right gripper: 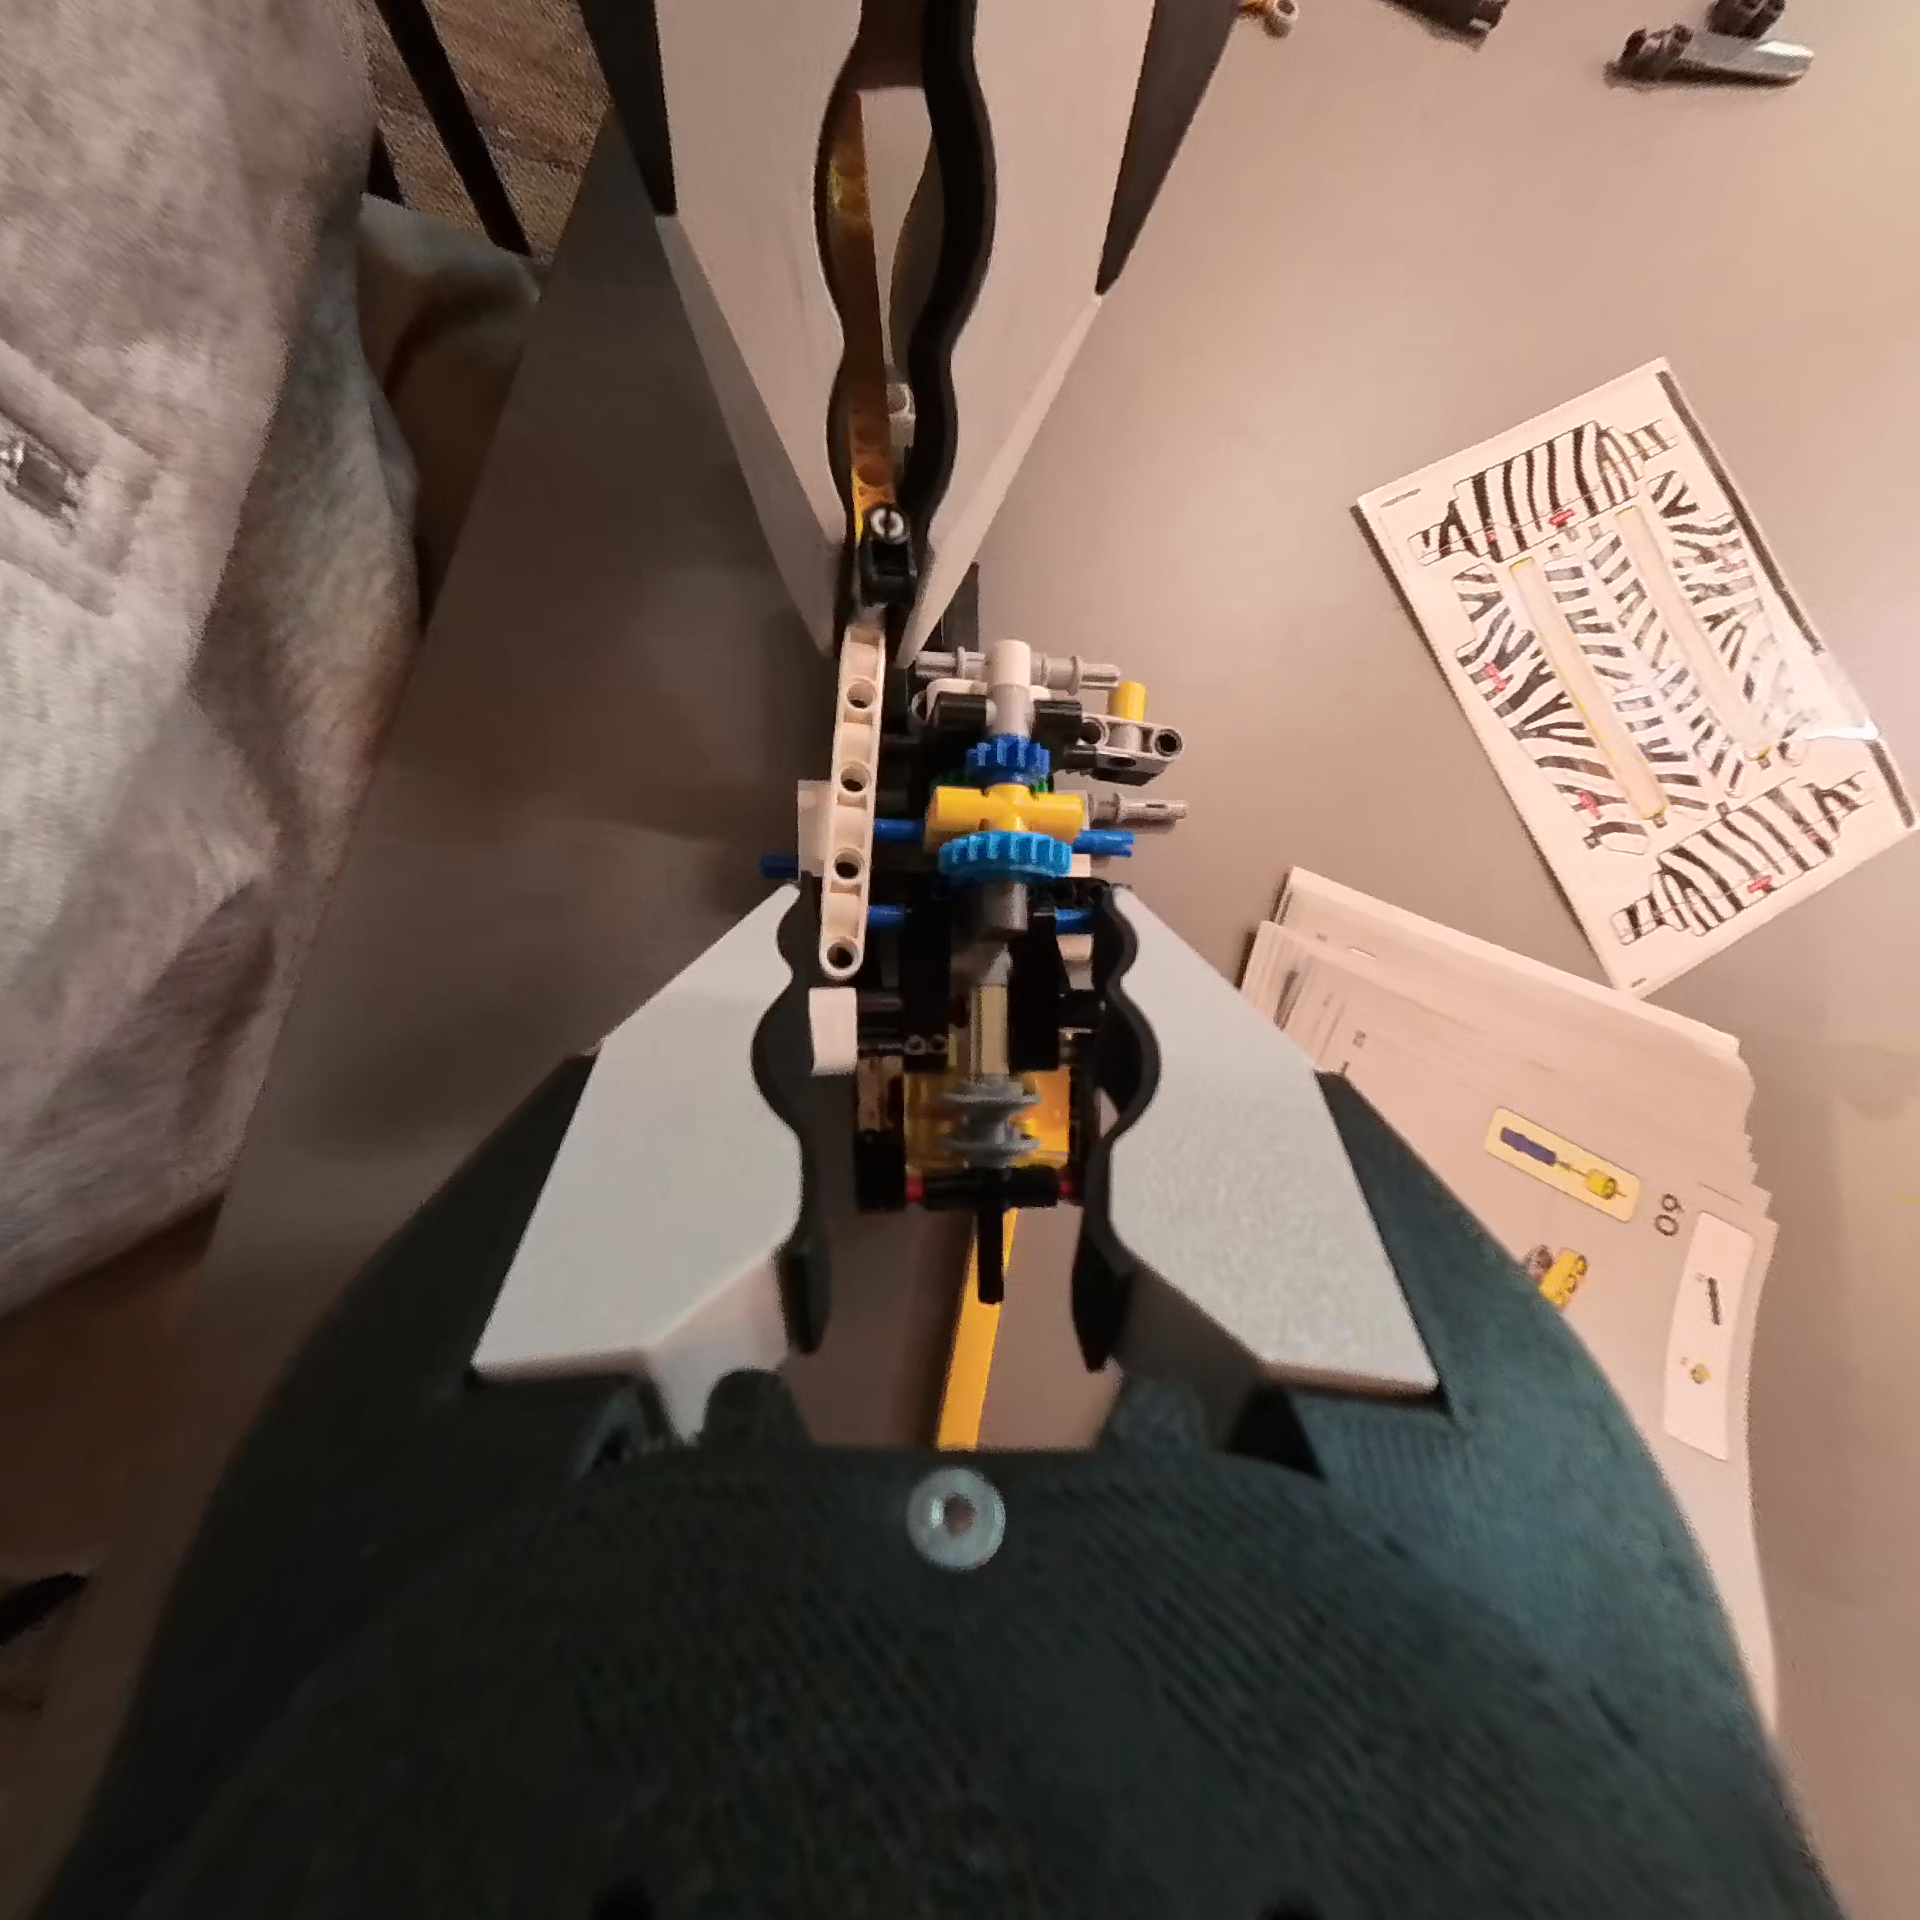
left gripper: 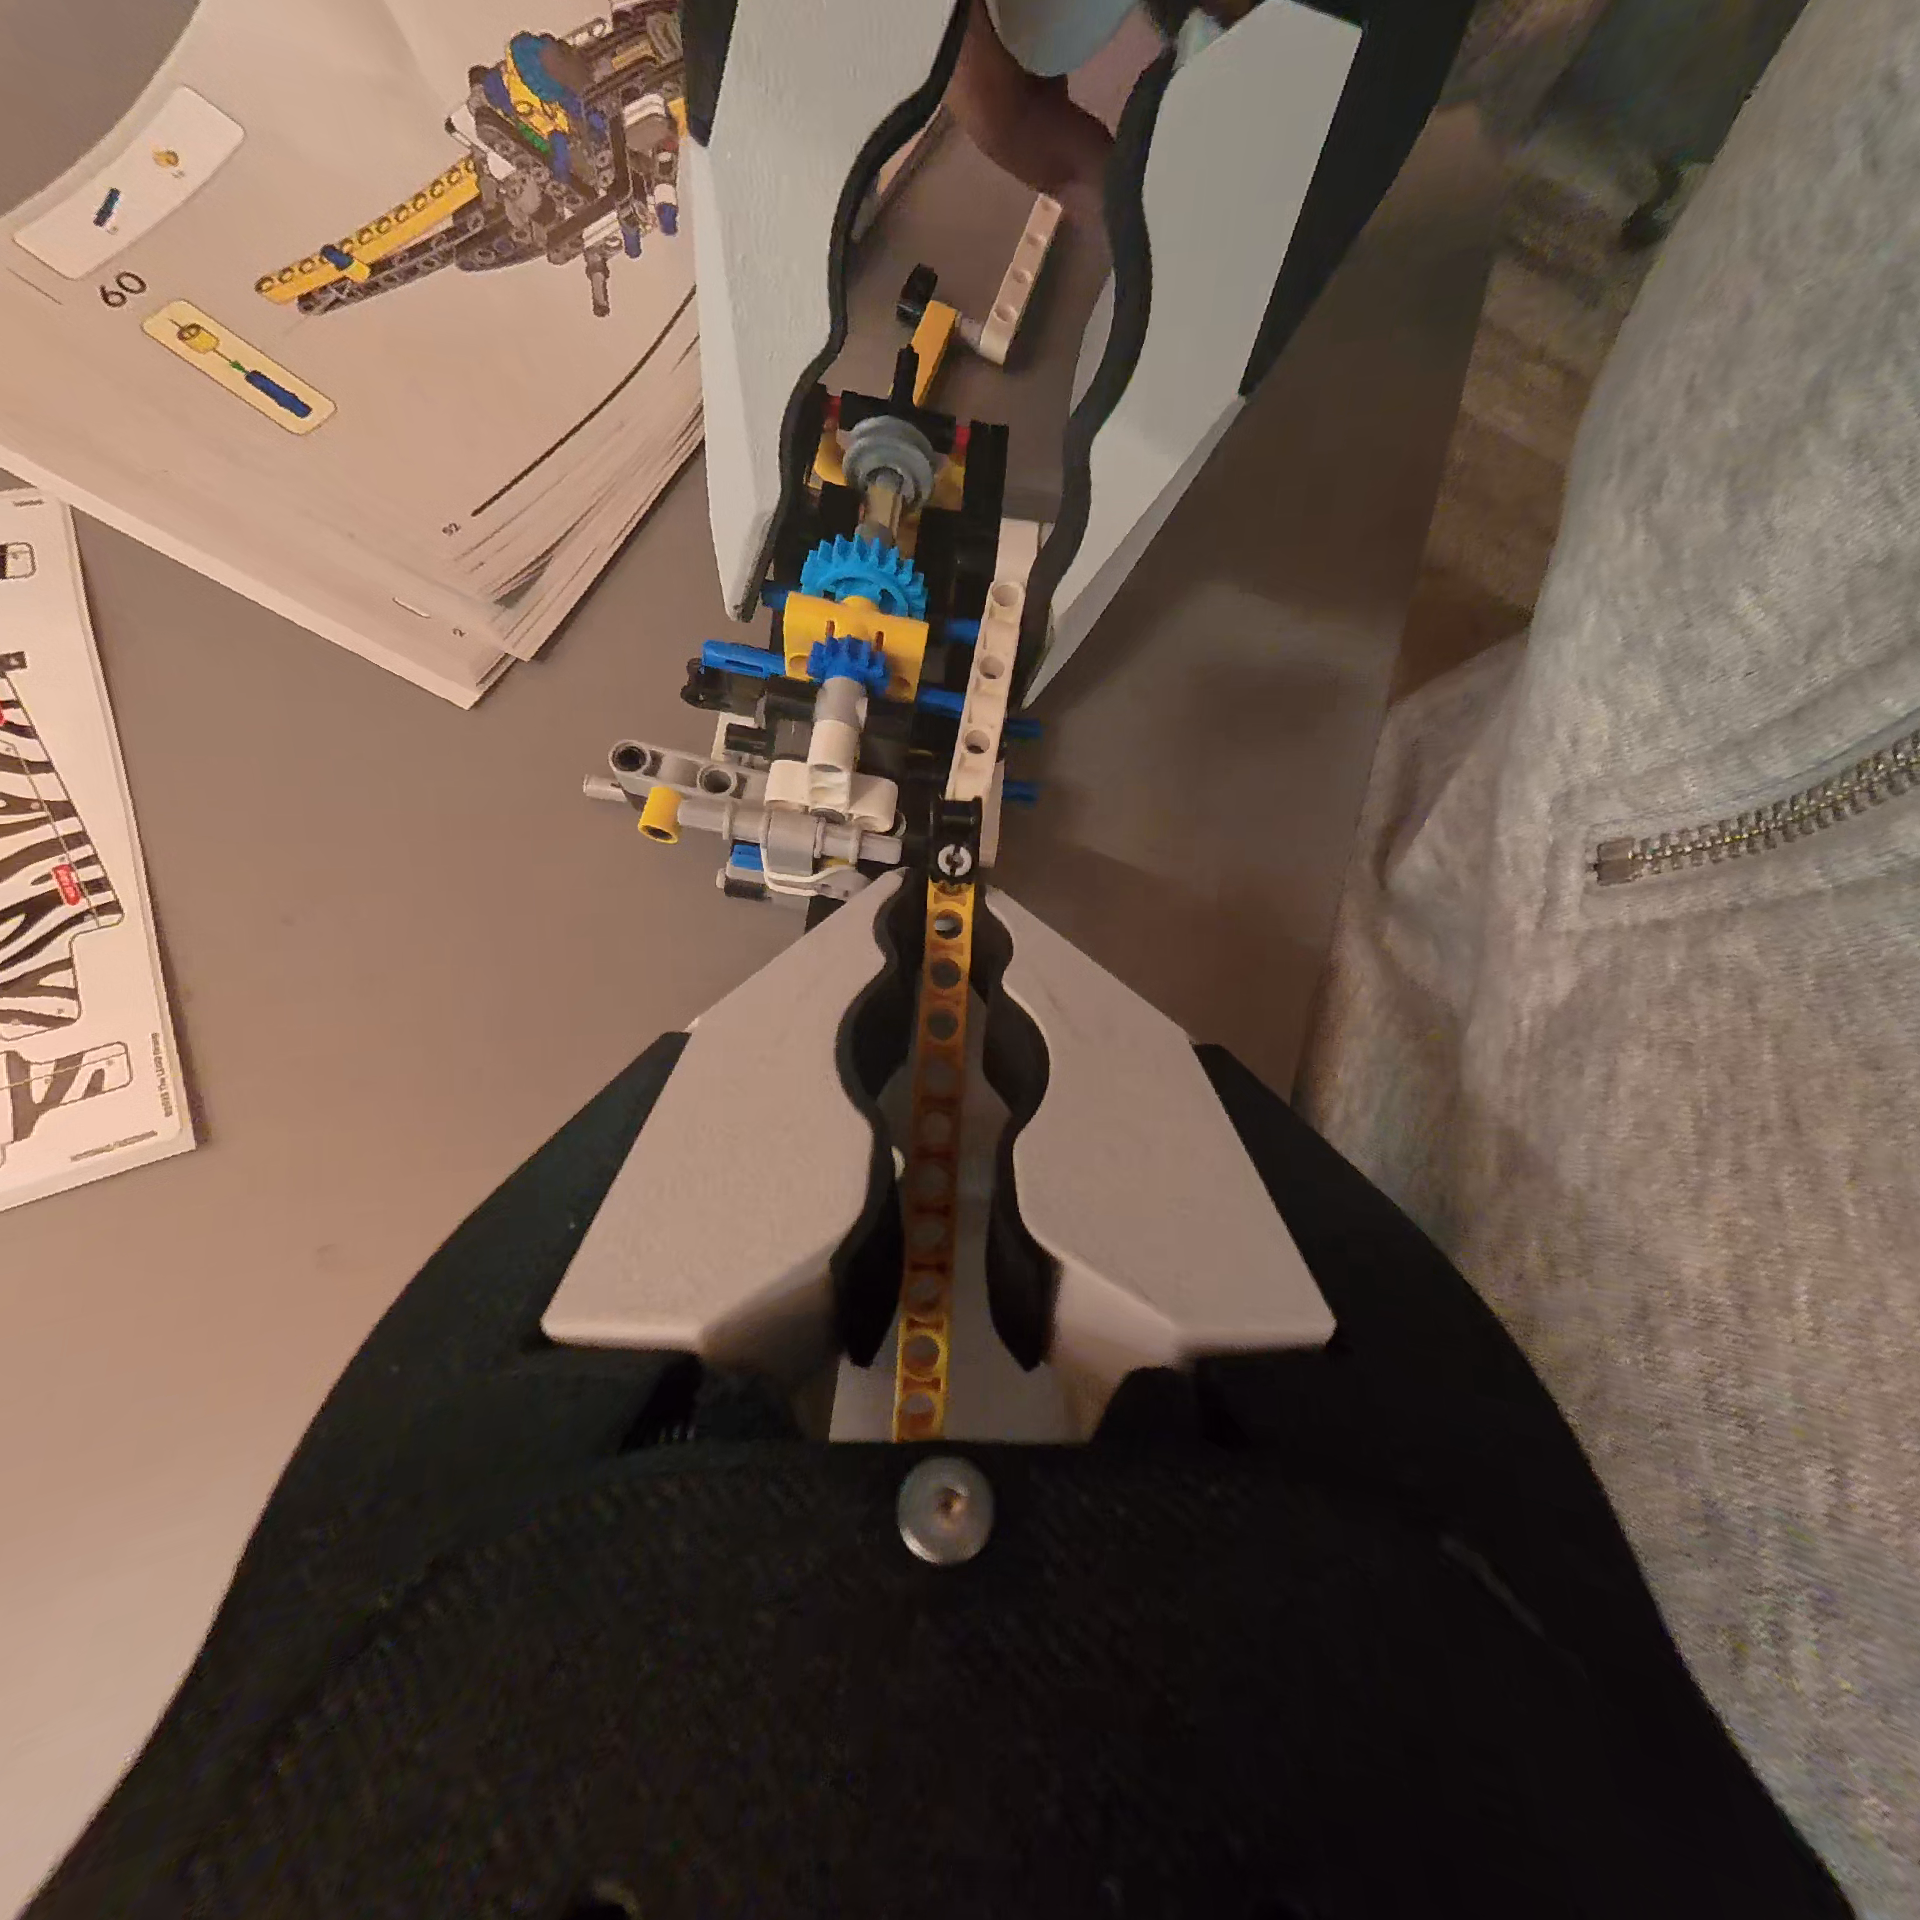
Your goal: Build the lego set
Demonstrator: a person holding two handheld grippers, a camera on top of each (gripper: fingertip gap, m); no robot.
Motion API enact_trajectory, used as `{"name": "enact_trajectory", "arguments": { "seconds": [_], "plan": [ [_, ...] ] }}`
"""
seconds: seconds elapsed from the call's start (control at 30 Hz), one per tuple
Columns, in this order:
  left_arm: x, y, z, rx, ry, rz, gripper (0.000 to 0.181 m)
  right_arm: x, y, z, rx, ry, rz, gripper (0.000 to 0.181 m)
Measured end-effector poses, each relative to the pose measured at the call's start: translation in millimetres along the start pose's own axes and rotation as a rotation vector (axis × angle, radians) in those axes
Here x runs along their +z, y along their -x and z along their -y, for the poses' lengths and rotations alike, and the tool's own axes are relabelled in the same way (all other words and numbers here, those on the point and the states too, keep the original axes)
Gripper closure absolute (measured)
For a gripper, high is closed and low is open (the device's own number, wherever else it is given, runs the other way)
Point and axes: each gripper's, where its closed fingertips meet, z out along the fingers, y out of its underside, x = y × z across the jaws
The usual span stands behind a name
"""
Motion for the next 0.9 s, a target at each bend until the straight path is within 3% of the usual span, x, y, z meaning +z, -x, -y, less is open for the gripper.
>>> {"name": "enact_trajectory", "arguments": {
  "seconds": [0.4,0.9],
  "plan": [
    [0.1,-0.3,-1.0,0.032,-0.024,-0.010,0.177,-3.6,2.1,-0.1,-0.150,0.026,0.006,0.123],
    [-2.5,1.1,2.1,-0.074,-0.066,-0.013,0.177,-0.5,5.2,2.0,-0.021,-0.111,0.112,0.136]
  ]
}}
